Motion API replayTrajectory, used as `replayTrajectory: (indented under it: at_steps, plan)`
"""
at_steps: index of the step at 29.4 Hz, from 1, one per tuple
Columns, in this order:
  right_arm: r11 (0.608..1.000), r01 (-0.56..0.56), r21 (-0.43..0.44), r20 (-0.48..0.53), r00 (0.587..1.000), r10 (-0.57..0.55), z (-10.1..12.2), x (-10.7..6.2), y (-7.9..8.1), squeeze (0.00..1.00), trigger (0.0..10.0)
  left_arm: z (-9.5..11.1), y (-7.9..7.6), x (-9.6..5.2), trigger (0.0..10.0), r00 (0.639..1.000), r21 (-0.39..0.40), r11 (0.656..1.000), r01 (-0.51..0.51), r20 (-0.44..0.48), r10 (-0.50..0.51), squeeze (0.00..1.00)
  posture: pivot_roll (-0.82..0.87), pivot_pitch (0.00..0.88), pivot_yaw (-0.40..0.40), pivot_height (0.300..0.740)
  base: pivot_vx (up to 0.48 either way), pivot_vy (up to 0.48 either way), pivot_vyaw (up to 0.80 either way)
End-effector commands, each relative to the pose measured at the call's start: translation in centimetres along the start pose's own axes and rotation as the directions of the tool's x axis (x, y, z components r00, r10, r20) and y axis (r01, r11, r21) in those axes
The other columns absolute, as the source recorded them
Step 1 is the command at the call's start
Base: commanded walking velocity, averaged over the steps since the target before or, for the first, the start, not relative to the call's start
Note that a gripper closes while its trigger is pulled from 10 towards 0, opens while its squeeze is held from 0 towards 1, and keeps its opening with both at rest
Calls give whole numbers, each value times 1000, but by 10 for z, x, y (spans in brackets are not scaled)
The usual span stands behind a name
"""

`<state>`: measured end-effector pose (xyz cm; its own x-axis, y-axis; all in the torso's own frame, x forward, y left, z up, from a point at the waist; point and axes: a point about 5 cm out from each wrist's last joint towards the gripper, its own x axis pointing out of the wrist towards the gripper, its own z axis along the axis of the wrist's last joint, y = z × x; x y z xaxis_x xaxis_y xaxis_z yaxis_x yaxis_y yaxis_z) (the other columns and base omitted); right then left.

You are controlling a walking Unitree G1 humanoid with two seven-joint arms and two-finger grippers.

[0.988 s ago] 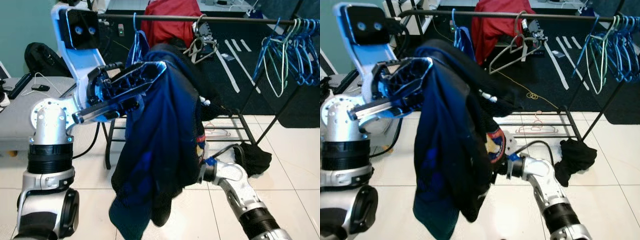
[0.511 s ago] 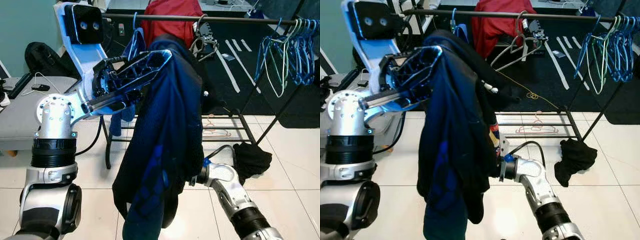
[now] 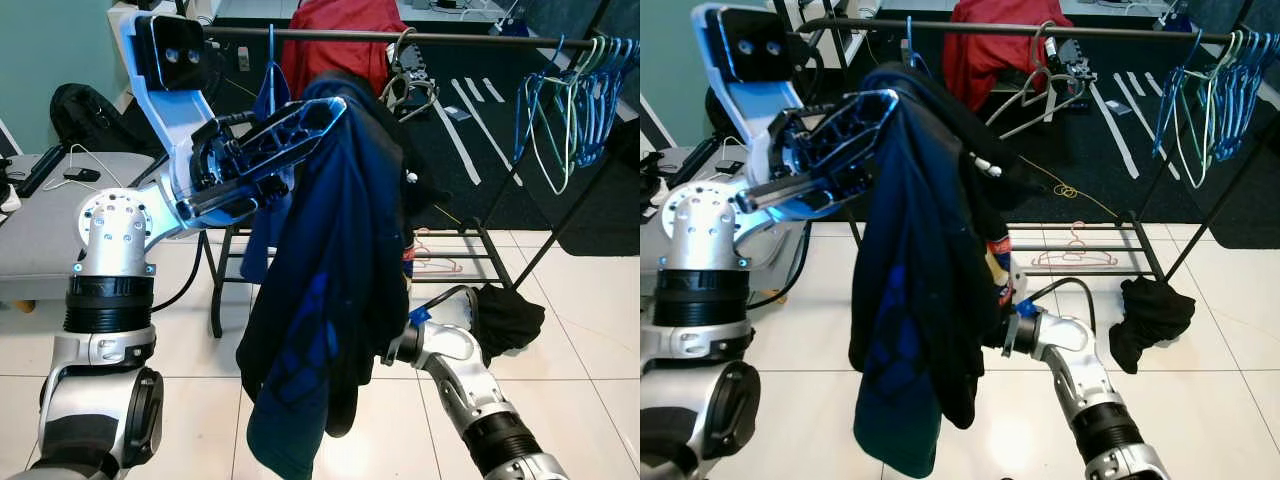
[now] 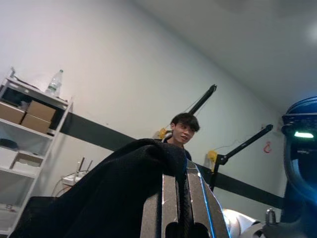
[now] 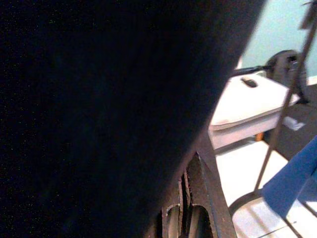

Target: Hang hanger

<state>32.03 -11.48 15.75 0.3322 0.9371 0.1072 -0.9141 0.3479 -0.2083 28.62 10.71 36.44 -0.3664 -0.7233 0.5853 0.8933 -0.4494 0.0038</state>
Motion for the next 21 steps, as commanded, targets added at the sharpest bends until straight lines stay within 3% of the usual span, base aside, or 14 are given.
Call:
replayTrajectory:
  at_steps: [1,2,3,4,5,7,8,9,17,21]
  plan:
    - [999,38,5,30,999,-38,5,-3,-2,0,0,4,4,-12,0,994,63,992,-109,-4,110,0,-3,224,10,740,0,0,0]
    - [994,105,7,58,993,-106,12,-7,-9,0,0,4,11,-23,0,975,105,969,-223,5,224,0,-4,222,9,740,0,0,0]
    - [994,105,7,58,993,-106,12,-7,-9,0,0,4,11,-23,0,975,105,969,-223,5,224,0,-4,222,9,740,0,0,0]
    - [985,173,8,83,981,-173,18,-13,-17,0,0,5,16,-33,0,948,156,936,-317,20,318,0,-4,222,9,740,0,0,0]
    - [985,173,8,83,981,-173,18,-13,-17,0,0,5,16,-33,0,948,156,936,-317,20,318,0,-4,222,9,740,0,0,0]
    - [952,306,24,125,944,-307,29,-31,-33,0,0,11,21,-56,0,860,237,828,-509,92,502,0,-14,221,3,740,0,0,0]
    - [952,306,24,125,944,-307,29,-31,-33,0,0,11,21,-56,0,860,237,828,-509,92,502,0,-14,221,3,740,0,0,0]
    - [940,341,26,125,932,-341,31,-41,-37,0,0,15,21,-62,0,838,256,800,-543,111,534,0,-18,216,2,740,0,0,0]
    - [932,362,9,110,926,-361,37,-61,-35,0,0,26,19,-64,0,835,309,780,-545,115,538,0,-27,216,-1,740,0,0,0]
    - [920,389,-43,85,919,-384,48,-74,-35,0,0,30,22,-68,0,816,353,745,-566,114,566,0,-32,215,-1,740,0,0,0]
